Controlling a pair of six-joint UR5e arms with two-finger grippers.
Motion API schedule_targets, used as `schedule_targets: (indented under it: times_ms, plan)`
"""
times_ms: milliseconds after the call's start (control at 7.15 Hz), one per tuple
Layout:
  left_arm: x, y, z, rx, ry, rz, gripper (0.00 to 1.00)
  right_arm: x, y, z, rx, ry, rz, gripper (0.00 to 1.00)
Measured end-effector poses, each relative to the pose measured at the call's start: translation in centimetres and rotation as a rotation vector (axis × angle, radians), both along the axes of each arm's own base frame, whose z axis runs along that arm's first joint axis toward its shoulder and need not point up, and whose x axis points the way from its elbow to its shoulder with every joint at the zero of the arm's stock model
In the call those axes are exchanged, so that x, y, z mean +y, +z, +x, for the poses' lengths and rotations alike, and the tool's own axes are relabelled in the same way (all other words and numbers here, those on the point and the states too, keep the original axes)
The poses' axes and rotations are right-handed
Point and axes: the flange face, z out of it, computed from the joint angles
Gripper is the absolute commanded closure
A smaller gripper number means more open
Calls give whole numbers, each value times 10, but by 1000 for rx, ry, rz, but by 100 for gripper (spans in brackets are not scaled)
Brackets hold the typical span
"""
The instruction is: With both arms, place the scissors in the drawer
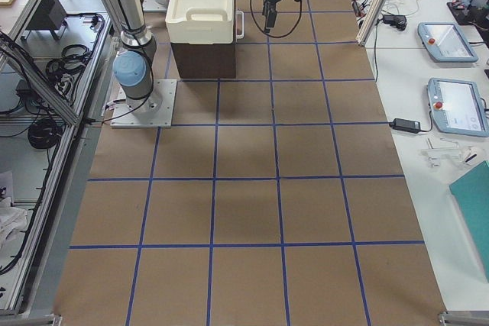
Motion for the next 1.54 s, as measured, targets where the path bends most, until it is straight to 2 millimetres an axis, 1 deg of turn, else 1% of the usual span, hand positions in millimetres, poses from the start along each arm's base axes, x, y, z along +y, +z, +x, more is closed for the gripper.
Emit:
schedule_targets:
  times_ms: [140,280,559,699,839,979,1119,1259,1399,1538]
  plan:
    - [-8,-5,8,-9,-71,4,0,-2,-4,0,12,7,9,0]
    - [-18,-10,22,-19,-167,6,0,-4,-7,-1,22,14,8,0]
    - [-50,-33,67,-29,-412,7,0,-7,-4,1,23,28,-22,0]
    - [-64,-47,94,-29,-515,16,0,-7,-1,9,22,46,-42,0]
    - [-76,-62,126,-25,-624,28,0,-7,-3,29,17,121,-62,0]
    - [-84,-77,155,-23,-714,36,0,-7,-11,57,10,239,-71,0]
    - [-93,-91,177,-28,-787,35,0,-8,-24,85,1,368,-70,0]
    - [-103,-104,192,-39,-851,29,0,-9,-39,109,-10,500,-57,0]
    - [-111,-121,208,-39,-918,34,0,-9,-52,124,-25,631,-37,0]
    - [-120,-138,228,-41,-987,39,0,-9,-64,133,-39,731,-10,0]
